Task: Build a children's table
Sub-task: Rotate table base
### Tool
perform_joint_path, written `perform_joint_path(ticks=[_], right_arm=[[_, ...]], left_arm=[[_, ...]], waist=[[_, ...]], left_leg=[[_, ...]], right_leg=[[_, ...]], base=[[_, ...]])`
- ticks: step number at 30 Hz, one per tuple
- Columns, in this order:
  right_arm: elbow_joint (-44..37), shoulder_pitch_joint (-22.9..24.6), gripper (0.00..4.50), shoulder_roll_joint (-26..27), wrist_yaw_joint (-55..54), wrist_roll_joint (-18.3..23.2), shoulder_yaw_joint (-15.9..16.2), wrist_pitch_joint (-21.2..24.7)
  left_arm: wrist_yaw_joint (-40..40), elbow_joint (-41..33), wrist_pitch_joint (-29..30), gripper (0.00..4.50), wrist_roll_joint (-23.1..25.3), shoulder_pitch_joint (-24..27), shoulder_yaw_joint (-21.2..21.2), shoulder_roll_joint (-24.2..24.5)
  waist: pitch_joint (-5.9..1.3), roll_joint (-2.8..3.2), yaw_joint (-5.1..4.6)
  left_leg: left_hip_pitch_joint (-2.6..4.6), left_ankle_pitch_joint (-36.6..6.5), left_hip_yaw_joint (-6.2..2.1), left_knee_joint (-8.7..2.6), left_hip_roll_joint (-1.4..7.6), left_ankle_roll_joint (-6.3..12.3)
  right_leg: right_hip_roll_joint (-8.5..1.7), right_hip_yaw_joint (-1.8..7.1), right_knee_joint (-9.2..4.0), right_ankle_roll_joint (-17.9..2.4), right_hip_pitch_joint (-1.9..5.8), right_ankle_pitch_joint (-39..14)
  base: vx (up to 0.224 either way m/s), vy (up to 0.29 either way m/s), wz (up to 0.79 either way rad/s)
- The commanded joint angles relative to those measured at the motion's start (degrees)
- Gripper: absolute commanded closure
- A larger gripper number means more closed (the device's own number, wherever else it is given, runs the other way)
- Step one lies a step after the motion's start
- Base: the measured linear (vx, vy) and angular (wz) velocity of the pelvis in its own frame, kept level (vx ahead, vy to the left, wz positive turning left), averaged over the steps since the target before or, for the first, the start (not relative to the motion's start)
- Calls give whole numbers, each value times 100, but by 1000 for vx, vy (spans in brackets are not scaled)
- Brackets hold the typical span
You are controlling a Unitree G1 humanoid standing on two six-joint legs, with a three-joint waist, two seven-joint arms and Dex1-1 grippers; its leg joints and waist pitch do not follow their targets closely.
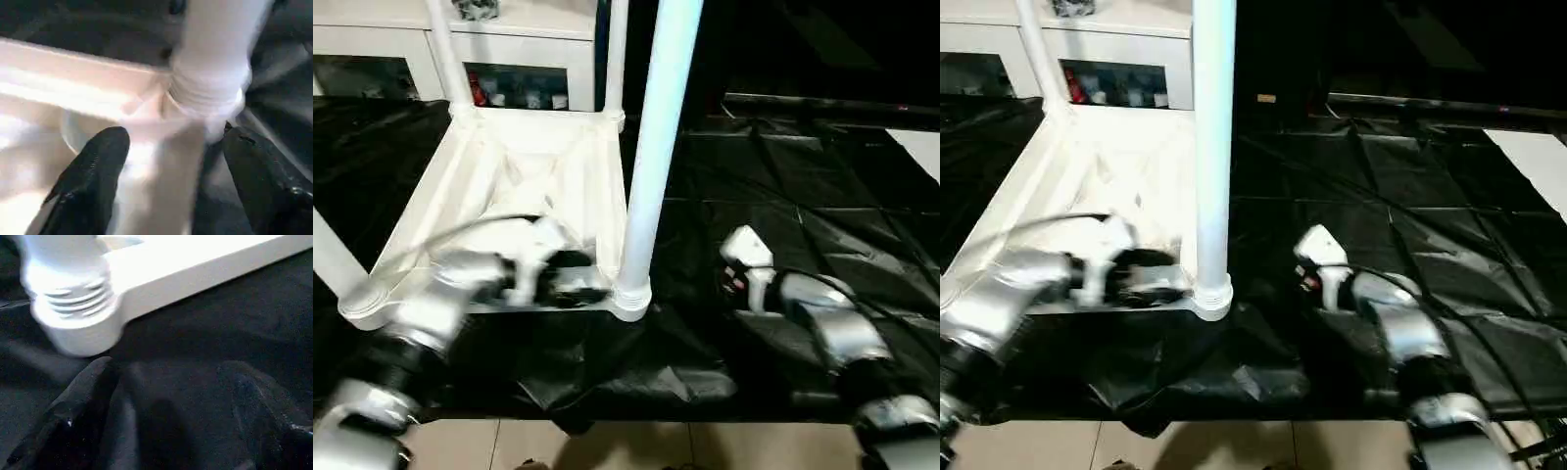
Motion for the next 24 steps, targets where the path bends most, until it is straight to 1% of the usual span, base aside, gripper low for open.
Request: perform_joint_path(ticks=[1,2,3,4,5,6,7,8,9,10,11,12,13,14,15,16,17,18,19,20,21,22,23,24], right_arm=[[-315,37,77,-134,249,114,98,165],[-389,61,77,-167,304,128,119,222],[-543,104,77,-248,392,162,155,324],[-594,116,77,-285,431,167,169,359],[-650,131,77,-314,467,167,174,403],[-650,131,77,-314,467,167,174,403],[-730,154,77,-349,508,161,178,476],[-752,160,77,-360,519,158,176,500],[-754,161,77,-360,520,158,176,502],[-791,174,77,-368,534,156,169,537],[-852,193,77,-383,570,172,165,602],[-914,212,77,-403,599,194,173,663],[-972,233,77,-425,631,214,186,719],[-1050,259,77,-462,667,235,215,793],[-1055,261,77,-464,668,236,217,798],[-1090,272,77,-478,675,244,224,834],[-1120,281,77,-490,681,253,228,865],[-1148,291,77,-496,687,263,226,891],[-1168,298,77,-500,691,270,222,908],[-1176,301,77,-503,691,273,220,917],[-1198,312,77,-509,687,278,218,936],[-1218,322,77,-514,675,275,217,949],[-1234,330,77,-519,666,272,217,958],[-1236,345,77,-519,649,259,217,944]], left_arm=[[-356,139,-173,132,199,-158,-200,66],[-437,188,-223,142,230,-183,-226,82],[-591,305,-260,142,219,-290,-234,68],[-581,380,-310,152,244,-354,-233,47],[-577,468,-372,165,272,-412,-232,27],[-577,468,-372,169,272,-412,-232,27],[-569,624,-512,175,352,-492,-256,-11],[-526,724,-584,186,404,-539,-265,-48],[-525,730,-588,186,407,-541,-266,-50],[-509,828,-662,197,450,-585,-273,-83],[-495,963,-750,204,503,-650,-286,-132],[-497,1106,-854,204,557,-719,-308,-175],[-526,1216,-926,219,601,-776,-338,-205],[-583,1367,-1005,231,662,-876,-379,-249],[-586,1377,-1010,231,665,-882,-381,-252],[-615,1449,-1047,241,695,-926,-390,-272],[-645,1521,-1084,241,724,-972,-401,-292],[-664,1605,-1134,253,763,-1017,-412,-309],[-666,1688,-1187,253,808,-1060,-427,-319],[-678,1742,-1215,265,832,-1086,-431,-327],[-714,1867,-1272,275,888,-1144,-438,-342],[-735,1951,-1314,287,920,-1180,-439,-354],[-749,2005,-1342,293,938,-1202,-439,-362],[-780,2060,-1349,293,951,-1220,-448,-358]], waist=[[-372,95,39],[-374,105,66],[-367,137,90],[-361,132,103],[-370,119,124],[-379,123,139],[-376,116,140],[-376,126,149],[-384,115,156],[-384,112,159],[-384,119,163],[-381,120,165],[-385,121,174],[-390,115,193],[-388,111,193],[-393,112,197],[-388,126,195],[-394,121,203],[-389,133,200],[-395,127,200],[-386,143,196],[-391,155,202],[-393,146,203],[-391,170,206]], left_leg=[[35,-1999,77,-382,-111,22],[51,-1989,83,-380,-104,11],[54,-1981,84,-379,-104,5],[63,-2010,94,-381,-104,7],[60,-1997,93,-377,-100,-11],[71,-1999,92,-370,-103,-28],[69,-2002,92,-371,-100,-32],[58,-1988,89,-371,-106,-35],[51,-1951,85,-370,-107,-43],[46,-1903,89,-368,-112,-45],[43,-1897,83,-370,-106,-56],[47,-1905,91,-366,-114,-51],[58,-1907,96,-360,-116,-39],[40,-1862,86,-364,-111,-32],[43,-1860,88,-366,-112,-26],[44,-1842,85,-363,-107,-32],[45,-1844,88,-365,-109,-38],[44,-1829,84,-360,-108,-50],[43,-1834,86,-362,-113,-49],[40,-1820,86,-358,-114,-48],[41,-1847,93,-357,-119,-47],[50,-1860,86,-355,-112,-58],[43,-1842,87,-354,-115,-52],[47,-1854,80,-357,-109,-64]], right_leg=[[-167,112,-440,-1063,282,-1820],[-169,112,-440,-1078,275,-1802],[-169,121,-433,-1104,277,-1749],[-164,120,-451,-1102,269,-1777],[-172,123,-436,-1125,279,-1710],[-180,122,-430,-1138,275,-1699],[-180,123,-429,-1148,274,-1690],[-178,119,-433,-1131,287,-1687],[-186,118,-425,-1125,296,-1667],[-182,118,-428,-1122,299,-1647],[-193,119,-419,-1130,302,-1634],[-180,117,-437,-1111,300,-1662],[-180,119,-447,-1110,293,-1659],[-188,120,-424,-1094,317,-1607],[-184,118,-433,-1090,312,-1617],[-193,118,-423,-1102,313,-1594],[-187,118,-438,-1120,309,-1581],[-194,117,-421,-1138,317,-1544],[-183,116,-427,-1154,315,-1502],[-187,116,-421,-1159,324,-1479],[-182,117,-437,-1163,316,-1495],[-191,115,-421,-1173,316,-1496],[-192,116,-426,-1177,324,-1494],[-196,115,-417,-1193,322,-1498]], base=[[0,0,0],[0,0,0],[0,0,0],[0,0,0],[0,0,0],[0,0,0],[0,0,0],[0,0,0],[0,0,0],[0,0,0],[0,0,0],[0,0,0],[0,0,0],[0,0,0],[0,0,0],[0,0,0],[0,0,0],[0,0,0],[0,0,0],[0,0,0],[0,0,0],[0,0,0],[0,0,0],[0,0,0]])
